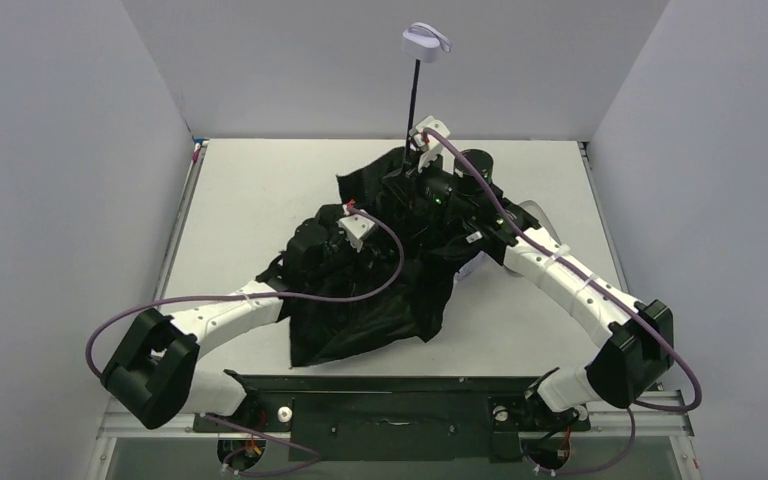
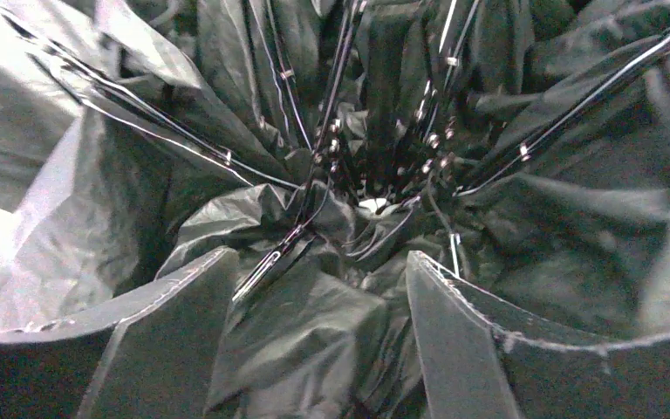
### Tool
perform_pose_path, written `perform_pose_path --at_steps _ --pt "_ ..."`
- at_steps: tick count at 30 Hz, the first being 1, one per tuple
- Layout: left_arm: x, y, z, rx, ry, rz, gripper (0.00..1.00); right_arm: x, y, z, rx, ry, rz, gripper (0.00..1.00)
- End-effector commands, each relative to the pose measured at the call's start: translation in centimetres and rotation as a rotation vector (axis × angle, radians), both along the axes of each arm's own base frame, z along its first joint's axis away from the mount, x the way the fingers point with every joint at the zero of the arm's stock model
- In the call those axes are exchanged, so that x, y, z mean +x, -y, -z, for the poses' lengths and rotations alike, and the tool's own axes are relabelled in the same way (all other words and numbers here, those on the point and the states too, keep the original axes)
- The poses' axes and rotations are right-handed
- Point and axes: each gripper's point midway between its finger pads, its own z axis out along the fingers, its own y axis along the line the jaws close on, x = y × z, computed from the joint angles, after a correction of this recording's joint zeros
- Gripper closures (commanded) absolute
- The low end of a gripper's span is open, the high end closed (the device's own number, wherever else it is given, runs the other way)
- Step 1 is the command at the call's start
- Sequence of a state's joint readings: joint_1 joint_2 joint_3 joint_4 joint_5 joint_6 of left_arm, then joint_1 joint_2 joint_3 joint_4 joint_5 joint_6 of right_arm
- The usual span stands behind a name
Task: Open the umbrella
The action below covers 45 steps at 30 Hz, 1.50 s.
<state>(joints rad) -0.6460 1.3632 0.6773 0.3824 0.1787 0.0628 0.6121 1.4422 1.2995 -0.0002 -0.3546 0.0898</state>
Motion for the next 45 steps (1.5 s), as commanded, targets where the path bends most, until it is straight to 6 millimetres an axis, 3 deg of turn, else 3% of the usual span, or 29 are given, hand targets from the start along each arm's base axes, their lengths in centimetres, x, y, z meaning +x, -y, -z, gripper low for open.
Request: perform_pose_path --at_steps 1,7,9,12,16,18,23,25,27,28,31,33,35,37,40,43,45 --pt "-0.7 0.1 -6.0 0.015 0.215 0.099 0.28 -0.9 0.7 -6.4 0.132 0.187 0.018 1.00" --pt "-3.3 0.5 -12.0 -0.028 0.489 0.240 0.26 -0.7 0.4 -3.7 0.096 0.141 0.072 1.00" --pt "-4.3 0.9 -13.2 -0.044 0.564 0.281 0.31 -0.6 0.4 -2.9 0.093 0.124 0.096 1.00" --pt "-4.6 2.1 -13.6 -0.019 0.607 0.320 0.52 -0.6 0.0 -2.6 0.098 0.103 0.113 1.00" --pt "-4.2 3.8 -11.9 0.037 0.640 0.361 0.70 -0.8 -0.5 -3.0 0.113 0.101 0.126 1.00" --pt "-3.8 5.0 -10.4 0.064 0.621 0.384 0.73 -0.8 -0.7 -3.3 0.121 0.098 0.133 1.00" --pt "-3.6 7.6 -8.7 0.106 0.629 0.433 0.72 -1.3 -1.7 -3.6 0.131 0.095 0.127 1.00" --pt "-4.8 9.0 -7.4 0.132 0.627 0.516 0.69 -1.3 -2.1 -3.8 0.142 0.096 0.124 1.00" --pt "-6.6 9.7 -4.6 0.198 0.599 0.637 0.67 -0.9 -2.5 -4.8 0.158 0.111 0.121 1.00" --pt "-7.5 9.6 -2.8 0.232 0.556 0.685 0.67 -0.8 -2.7 -4.9 0.157 0.113 0.116 1.00" --pt "-9.7 8.9 -0.2 0.262 0.486 0.781 0.66 -0.7 -3.2 -6.7 0.176 0.150 0.088 1.00" --pt "-10.0 8.2 -1.0 0.225 0.468 0.750 0.61 -0.8 -3.4 -7.0 0.175 0.162 0.065 1.00" --pt "-9.5 7.3 -3.5 0.130 0.437 0.664 0.54 -1.1 -3.6 -6.7 0.166 0.167 0.031 1.00" --pt "-7.4 5.2 -7.1 0.009 0.410 0.521 0.50 -1.6 -3.6 -6.1 0.149 0.169 0.007 1.00" --pt "-6.3 2.2 -12.8 -0.172 0.389 0.353 0.47 -2.0 -3.3 -5.5 0.135 0.169 -0.008 1.00" --pt "-5.0 -0.6 -15.3 -0.220 0.408 0.212 0.48 -2.2 -3.2 -5.0 0.124 0.161 -0.010 1.00" --pt "-4.2 -1.7 -15.7 -0.231 0.398 0.147 0.50 -2.2 -3.2 -5.0 0.126 0.157 -0.008 1.00"
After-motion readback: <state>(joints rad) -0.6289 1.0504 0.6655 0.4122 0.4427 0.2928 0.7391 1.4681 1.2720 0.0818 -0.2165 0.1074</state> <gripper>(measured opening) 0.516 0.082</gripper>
